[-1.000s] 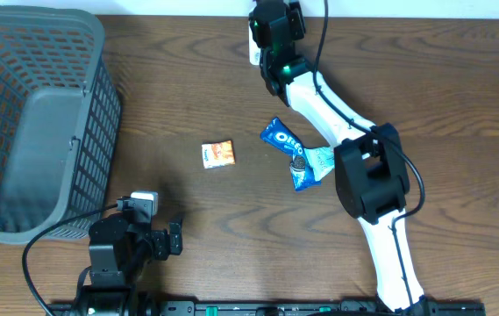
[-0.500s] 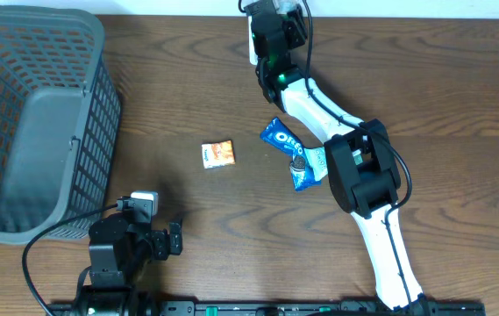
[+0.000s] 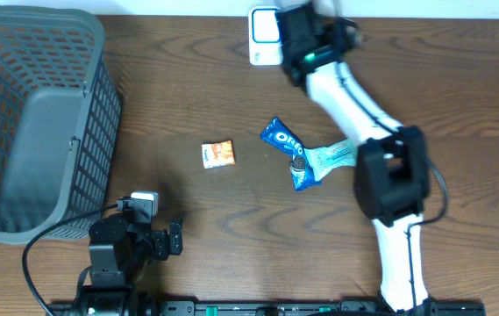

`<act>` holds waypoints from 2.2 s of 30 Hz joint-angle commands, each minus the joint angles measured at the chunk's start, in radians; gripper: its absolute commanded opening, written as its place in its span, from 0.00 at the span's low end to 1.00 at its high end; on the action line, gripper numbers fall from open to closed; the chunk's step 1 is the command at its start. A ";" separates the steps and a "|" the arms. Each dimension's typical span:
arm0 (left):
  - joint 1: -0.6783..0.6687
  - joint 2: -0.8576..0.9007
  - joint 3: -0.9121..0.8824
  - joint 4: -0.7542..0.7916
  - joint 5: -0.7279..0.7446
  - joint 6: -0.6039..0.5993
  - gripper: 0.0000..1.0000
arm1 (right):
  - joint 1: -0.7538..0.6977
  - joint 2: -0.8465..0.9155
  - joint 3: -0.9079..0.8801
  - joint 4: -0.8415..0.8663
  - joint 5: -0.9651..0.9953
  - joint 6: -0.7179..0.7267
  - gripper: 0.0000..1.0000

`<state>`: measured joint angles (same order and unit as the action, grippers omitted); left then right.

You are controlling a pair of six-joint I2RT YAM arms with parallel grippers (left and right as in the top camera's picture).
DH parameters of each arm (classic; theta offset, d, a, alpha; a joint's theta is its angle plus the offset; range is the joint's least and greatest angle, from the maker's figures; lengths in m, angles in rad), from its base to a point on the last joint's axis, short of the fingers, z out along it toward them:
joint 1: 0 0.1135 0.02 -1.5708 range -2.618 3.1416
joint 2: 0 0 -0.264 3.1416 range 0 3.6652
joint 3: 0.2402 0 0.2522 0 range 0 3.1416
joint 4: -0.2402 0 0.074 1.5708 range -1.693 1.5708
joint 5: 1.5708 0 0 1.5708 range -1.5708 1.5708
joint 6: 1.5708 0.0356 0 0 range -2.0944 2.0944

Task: Scan the item barcode
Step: 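Carry the jar right and set it at the table's right edge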

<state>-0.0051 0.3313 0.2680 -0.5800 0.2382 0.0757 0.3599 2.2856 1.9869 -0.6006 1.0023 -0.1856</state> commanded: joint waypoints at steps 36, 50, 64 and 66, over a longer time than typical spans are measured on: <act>-0.001 -0.001 -0.003 0.000 0.012 -0.002 0.98 | -0.916 -0.052 0.013 -0.489 -0.766 0.799 0.57; -0.001 -0.001 -0.003 0.000 0.012 -0.002 0.98 | -0.889 -0.052 0.013 -0.510 -0.747 0.953 0.60; -0.001 -0.001 -0.003 0.000 0.012 -0.002 0.98 | -0.892 -0.020 0.012 -0.547 -0.747 1.162 0.75; -0.001 -0.001 -0.003 0.000 0.012 -0.002 0.98 | -0.892 -0.007 0.012 -0.548 -0.754 1.176 0.75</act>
<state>-0.0051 0.3313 0.2680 -0.5797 0.2382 0.0753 -0.5346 2.2379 1.9919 -1.1442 0.2512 0.9173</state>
